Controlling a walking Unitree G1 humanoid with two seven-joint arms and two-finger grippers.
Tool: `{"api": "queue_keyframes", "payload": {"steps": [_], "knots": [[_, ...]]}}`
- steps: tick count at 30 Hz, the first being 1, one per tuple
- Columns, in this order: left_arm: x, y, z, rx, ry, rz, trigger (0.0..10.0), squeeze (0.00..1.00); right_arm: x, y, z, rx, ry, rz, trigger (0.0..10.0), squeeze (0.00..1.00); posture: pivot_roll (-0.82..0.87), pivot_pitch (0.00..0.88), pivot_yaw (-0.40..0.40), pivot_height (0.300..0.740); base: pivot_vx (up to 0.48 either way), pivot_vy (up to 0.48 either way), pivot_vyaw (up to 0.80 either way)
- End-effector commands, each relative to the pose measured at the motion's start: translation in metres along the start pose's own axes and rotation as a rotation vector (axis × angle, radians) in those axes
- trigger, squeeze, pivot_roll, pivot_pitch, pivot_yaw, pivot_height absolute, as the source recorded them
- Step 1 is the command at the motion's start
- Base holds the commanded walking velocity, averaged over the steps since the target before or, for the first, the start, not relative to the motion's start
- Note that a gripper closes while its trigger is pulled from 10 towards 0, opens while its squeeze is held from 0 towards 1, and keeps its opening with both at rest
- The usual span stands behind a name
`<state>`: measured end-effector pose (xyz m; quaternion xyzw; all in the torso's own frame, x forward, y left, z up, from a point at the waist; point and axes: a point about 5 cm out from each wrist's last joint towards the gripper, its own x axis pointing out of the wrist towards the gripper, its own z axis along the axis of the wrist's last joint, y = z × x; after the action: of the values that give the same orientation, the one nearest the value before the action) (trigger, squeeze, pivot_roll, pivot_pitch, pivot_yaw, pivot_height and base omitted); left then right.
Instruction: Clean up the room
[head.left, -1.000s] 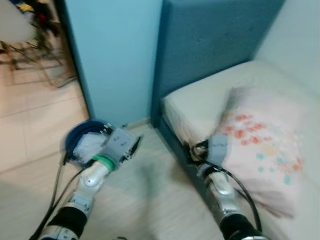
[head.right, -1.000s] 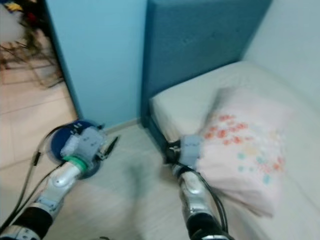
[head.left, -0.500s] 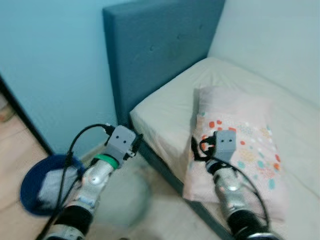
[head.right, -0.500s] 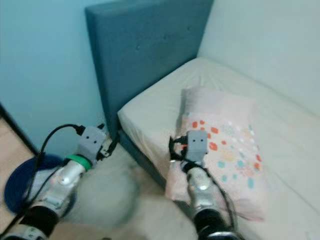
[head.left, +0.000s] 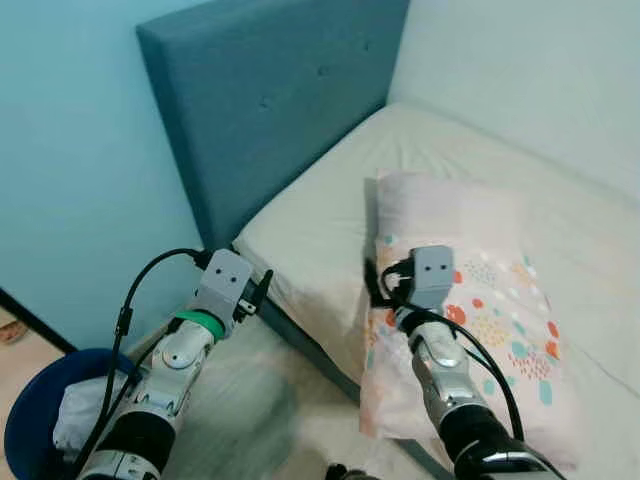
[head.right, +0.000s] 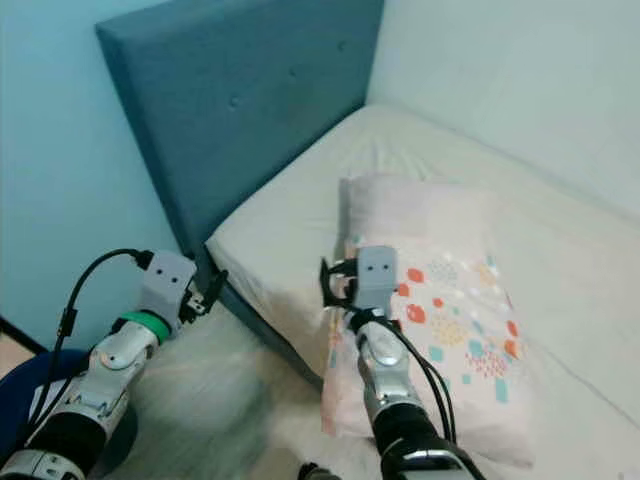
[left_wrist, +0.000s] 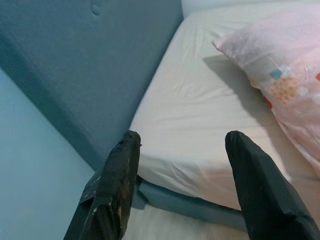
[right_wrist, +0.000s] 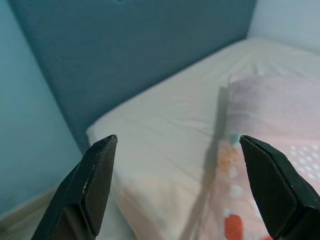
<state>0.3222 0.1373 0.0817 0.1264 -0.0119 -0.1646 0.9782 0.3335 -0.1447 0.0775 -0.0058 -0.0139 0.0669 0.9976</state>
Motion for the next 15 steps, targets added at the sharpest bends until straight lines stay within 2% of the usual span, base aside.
{"api": "queue_keyframes", "payload": {"steps": [1,15], "knots": [[-0.0015,-0.0014,-0.0053,-0.01,0.032,-0.005,10.0,0.0,-0.0042,-0.0021,-0.006,0.0,0.02,-0.008,10.0,0.0,0.01,0.01,0.059,0.735,0.0,0.0,0.0],[-0.0004,0.0009,-0.0063,-0.03,0.053,0.005,10.0,0.0,-0.005,-0.0029,-0.0076,-0.002,0.03,-0.011,10.0,0.0,0.01,0.022,0.055,0.735,0.0,0.0,0.0]]}}
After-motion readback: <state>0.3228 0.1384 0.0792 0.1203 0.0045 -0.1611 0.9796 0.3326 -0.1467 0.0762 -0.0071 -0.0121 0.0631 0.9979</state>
